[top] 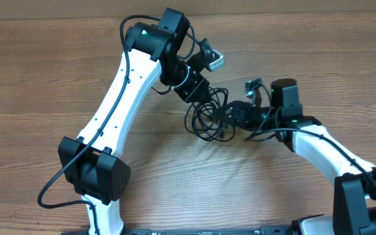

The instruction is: Untangle cables

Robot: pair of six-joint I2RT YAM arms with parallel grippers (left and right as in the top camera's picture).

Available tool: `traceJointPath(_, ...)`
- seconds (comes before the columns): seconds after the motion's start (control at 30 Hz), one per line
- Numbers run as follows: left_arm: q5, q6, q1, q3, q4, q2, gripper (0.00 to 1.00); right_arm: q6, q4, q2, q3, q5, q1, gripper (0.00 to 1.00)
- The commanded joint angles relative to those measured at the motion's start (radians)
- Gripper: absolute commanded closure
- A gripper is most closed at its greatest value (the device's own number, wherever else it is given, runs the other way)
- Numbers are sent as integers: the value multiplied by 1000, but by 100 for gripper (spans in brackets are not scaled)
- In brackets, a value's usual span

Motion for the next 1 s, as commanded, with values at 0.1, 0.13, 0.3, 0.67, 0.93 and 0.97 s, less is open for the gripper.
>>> traceJointPath(0.1, 274, 79, 30, 29, 6, -36, 96, 145, -74, -20, 23, 477, 99, 54)
traceJointPath(0.13, 302, 79, 46, 29, 7, -36, 96, 168, -91, -20, 22, 530, 105, 55)
traceJointPath(0.3, 467, 79, 156, 29, 8, -36, 96, 213, -154, -10, 22, 674, 109, 55)
traceJointPath(0.67, 725, 78, 420, 29, -13, -36, 96, 236, -177, 39, 21, 688, 109, 54)
traceJointPath(0.93, 563, 48, 548, 29, -53, -36, 96, 236, -197, 55, 21, 720, 88, 54)
traceJointPath(0.97, 531, 32, 565, 29, -53, -36, 96, 236, -198, 55, 21, 720, 85, 56)
